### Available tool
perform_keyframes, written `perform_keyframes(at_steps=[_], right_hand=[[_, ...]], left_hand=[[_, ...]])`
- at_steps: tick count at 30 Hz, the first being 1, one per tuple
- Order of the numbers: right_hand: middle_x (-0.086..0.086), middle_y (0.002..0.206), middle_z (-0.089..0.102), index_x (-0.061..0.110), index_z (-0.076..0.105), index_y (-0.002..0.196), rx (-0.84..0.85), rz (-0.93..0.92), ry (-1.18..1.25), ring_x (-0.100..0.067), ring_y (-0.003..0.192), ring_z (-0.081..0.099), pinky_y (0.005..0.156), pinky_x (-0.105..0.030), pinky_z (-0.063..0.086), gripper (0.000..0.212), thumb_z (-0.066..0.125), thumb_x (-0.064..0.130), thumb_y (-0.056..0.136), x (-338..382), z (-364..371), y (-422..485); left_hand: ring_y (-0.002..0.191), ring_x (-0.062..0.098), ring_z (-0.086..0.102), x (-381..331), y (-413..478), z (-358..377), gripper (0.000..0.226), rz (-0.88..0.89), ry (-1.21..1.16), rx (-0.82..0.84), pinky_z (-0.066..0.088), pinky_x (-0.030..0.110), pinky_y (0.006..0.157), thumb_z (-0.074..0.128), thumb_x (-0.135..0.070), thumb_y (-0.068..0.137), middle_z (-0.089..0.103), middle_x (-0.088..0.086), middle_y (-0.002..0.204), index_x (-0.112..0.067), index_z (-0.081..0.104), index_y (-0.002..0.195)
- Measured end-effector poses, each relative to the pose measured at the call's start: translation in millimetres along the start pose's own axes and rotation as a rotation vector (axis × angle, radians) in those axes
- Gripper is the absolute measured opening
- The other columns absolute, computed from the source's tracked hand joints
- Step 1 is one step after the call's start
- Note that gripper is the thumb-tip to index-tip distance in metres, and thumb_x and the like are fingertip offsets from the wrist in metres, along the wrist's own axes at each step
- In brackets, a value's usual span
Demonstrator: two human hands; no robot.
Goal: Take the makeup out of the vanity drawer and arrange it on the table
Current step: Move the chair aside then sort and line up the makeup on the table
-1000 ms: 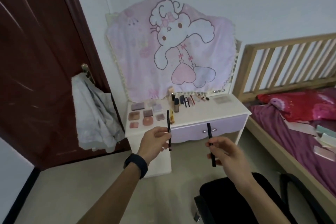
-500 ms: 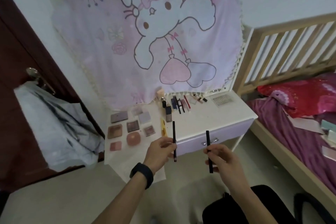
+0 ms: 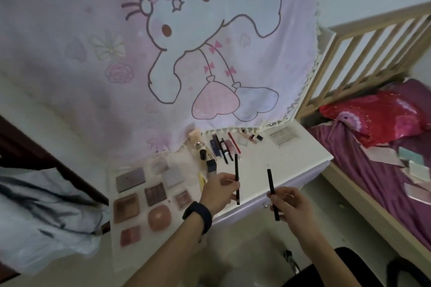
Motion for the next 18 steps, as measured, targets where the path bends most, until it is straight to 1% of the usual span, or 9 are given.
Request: perform_keyframes(at_steps=[2,4,7,10,12,13,15,16,18], right_hand=[[-0.002,0.093,0.077,0.014,0.066,0.104,-0.015,0.018,-0.014,-0.019,0.077,0.074,0.062,-0.026,0.055,0.014,0.072,0.014,0.091,5,2,16],[0.000,0.093,0.078,0.015,0.066,0.104,-0.029,0.035,-0.028,-0.018,0.076,0.074,0.059,-0.023,0.054,0.015,0.073,0.015,0.091,10,1,35],[0.001,0.091,0.078,0.016,0.066,0.105,-0.047,0.066,-0.019,-0.018,0.076,0.075,0.057,-0.022,0.054,0.017,0.073,0.014,0.090,16,-2,57],[0.003,0.092,0.078,0.017,0.066,0.107,-0.020,0.087,-0.053,-0.018,0.078,0.075,0.067,-0.030,0.058,0.017,0.073,0.019,0.091,25,-10,89],[0.005,0.094,0.078,0.018,0.066,0.107,0.004,0.091,-0.069,-0.019,0.080,0.075,0.078,-0.037,0.058,0.016,0.071,0.020,0.092,30,-17,116],[0.005,0.095,0.078,0.018,0.065,0.107,0.023,0.090,-0.083,-0.019,0.080,0.075,0.079,-0.038,0.057,0.015,0.071,0.019,0.093,32,-20,134],[0.004,0.095,0.078,0.018,0.066,0.105,0.060,0.099,-0.139,-0.020,0.080,0.075,0.076,-0.036,0.057,0.014,0.071,0.018,0.093,37,-23,168],[0.002,0.095,0.078,0.018,0.066,0.105,0.086,0.099,-0.178,-0.021,0.080,0.074,0.076,-0.037,0.058,0.013,0.071,0.018,0.093,39,-24,190],[-0.001,0.093,0.077,0.019,0.066,0.105,0.152,0.094,-0.273,-0.021,0.083,0.073,0.081,-0.040,0.059,0.016,0.073,0.020,0.091,40,-26,234]], left_hand=[[0.070,0.011,0.073,-3,19,3,0.021,-0.002,-0.006,0.035,0.055,0.024,0.063,0.066,-0.019,0.093,0.071,-0.003,0.104,-0.014,0.065,0.113],[0.069,0.012,0.072,-4,38,7,0.021,-0.018,-0.018,0.056,0.055,0.024,0.063,0.066,-0.017,0.094,0.071,-0.002,0.104,-0.012,0.065,0.114],[0.069,0.012,0.072,-6,61,14,0.020,-0.057,-0.025,0.068,0.056,0.027,0.067,0.066,-0.016,0.093,0.070,-0.002,0.104,-0.014,0.064,0.113],[0.072,0.015,0.073,-14,92,31,0.016,-0.111,-0.042,0.076,0.056,0.030,0.070,0.067,-0.016,0.092,0.072,-0.001,0.101,-0.019,0.064,0.107],[0.070,0.014,0.073,-21,114,45,0.014,-0.133,-0.046,0.067,0.056,0.028,0.066,0.067,-0.015,0.091,0.073,-0.002,0.095,-0.019,0.065,0.103],[0.068,0.013,0.073,-24,126,51,0.013,-0.142,-0.057,0.051,0.055,0.026,0.063,0.066,-0.014,0.090,0.073,-0.003,0.092,-0.020,0.065,0.101],[0.063,0.009,0.071,-28,148,61,0.011,-0.149,-0.062,0.025,0.054,0.022,0.057,0.065,-0.013,0.091,0.072,-0.004,0.088,-0.023,0.064,0.096],[0.061,0.007,0.070,-31,162,66,0.011,-0.153,-0.061,0.002,0.053,0.020,0.056,0.065,-0.013,0.092,0.071,-0.003,0.090,-0.023,0.064,0.095],[0.059,0.007,0.068,-34,191,75,0.010,-0.208,-0.068,-0.073,0.050,0.020,0.054,0.064,-0.014,0.094,0.070,0.001,0.097,-0.018,0.062,0.102]])
Point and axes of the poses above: each hand's wrist, its own y-axis towards the middle knuckle, its own z-axis out of the palm, x = y × z, the point moved 1 cm from there along y, towards the middle knuckle
